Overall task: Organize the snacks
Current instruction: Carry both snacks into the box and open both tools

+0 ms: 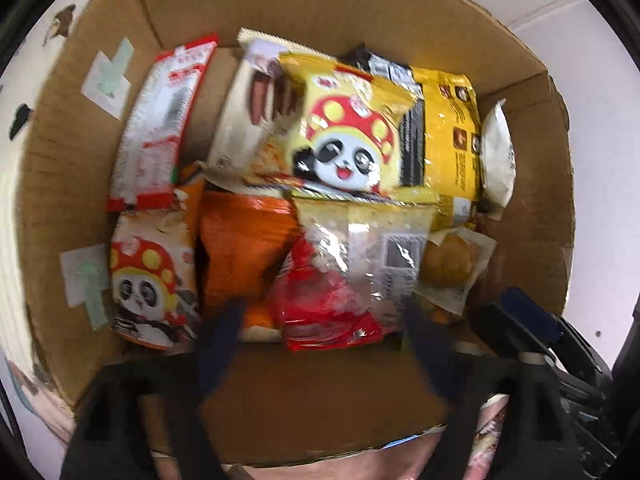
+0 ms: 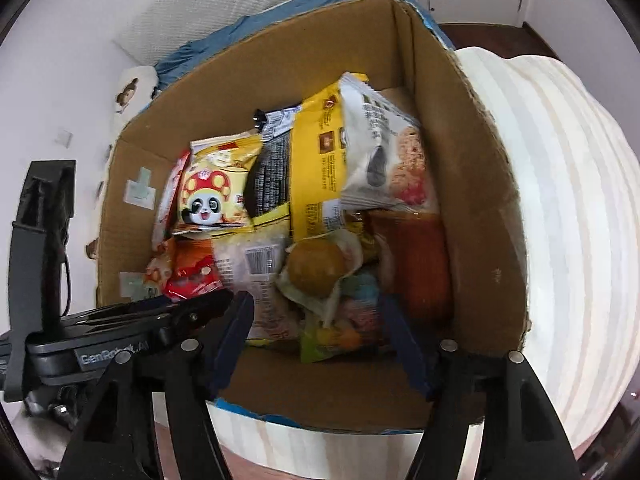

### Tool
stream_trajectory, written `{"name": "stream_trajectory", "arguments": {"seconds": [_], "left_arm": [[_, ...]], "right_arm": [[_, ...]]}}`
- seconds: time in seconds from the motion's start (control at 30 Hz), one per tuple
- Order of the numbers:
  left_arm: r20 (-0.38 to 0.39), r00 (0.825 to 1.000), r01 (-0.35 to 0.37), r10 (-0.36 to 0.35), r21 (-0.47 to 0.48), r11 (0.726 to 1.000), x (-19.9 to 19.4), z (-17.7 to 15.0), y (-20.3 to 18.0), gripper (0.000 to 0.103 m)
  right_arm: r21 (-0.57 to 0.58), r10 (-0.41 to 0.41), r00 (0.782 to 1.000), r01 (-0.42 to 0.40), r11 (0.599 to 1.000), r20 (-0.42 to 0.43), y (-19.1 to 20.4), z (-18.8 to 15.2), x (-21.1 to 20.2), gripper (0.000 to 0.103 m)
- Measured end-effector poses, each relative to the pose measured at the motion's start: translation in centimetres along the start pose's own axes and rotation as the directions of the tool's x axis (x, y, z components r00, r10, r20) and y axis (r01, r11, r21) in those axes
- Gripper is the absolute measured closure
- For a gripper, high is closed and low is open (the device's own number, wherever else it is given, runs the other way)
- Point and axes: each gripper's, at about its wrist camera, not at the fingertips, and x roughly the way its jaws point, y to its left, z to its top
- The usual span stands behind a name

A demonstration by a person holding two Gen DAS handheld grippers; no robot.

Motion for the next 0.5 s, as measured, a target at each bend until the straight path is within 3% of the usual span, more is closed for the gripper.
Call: {"name": "stream_trajectory", "arguments": {"seconds": [0.07, 0.13, 0.2, 0.5], "left_arm": [[0.03, 0.999, -0.029, 0.029, 0.013, 0.999, -0.7, 0.0, 0.0, 0.013], [0.049, 0.997, -0.052, 0.052, 0.013, 0.999, -1.3, 0.1, 0.2, 0.011], [0.07, 0.996, -0.059, 0.058, 0.014, 0.998, -2.1, -0.1, 0.2, 0.007], [0.141, 0.985, -0.104, 0.1, 0.021, 0.994, -5.0, -1.3, -0.3, 0.005]], "right_arm": [[-0.009, -0.008, 1.0, 0.008, 1.0, -0.005, 0.3, 0.1, 0.0, 0.024], [-0.024, -0.055, 0.998, 0.055, 0.998, 0.0, 0.8, -0.1, -0.1, 0.006], [-0.028, -0.061, 0.998, 0.061, 0.998, 0.005, 0.9, -0.2, -0.3, 0.006], [-0.042, -0.116, 0.993, 0.117, 0.992, 0.027, 1.5, -0.8, -1.7, 0.005]]}}
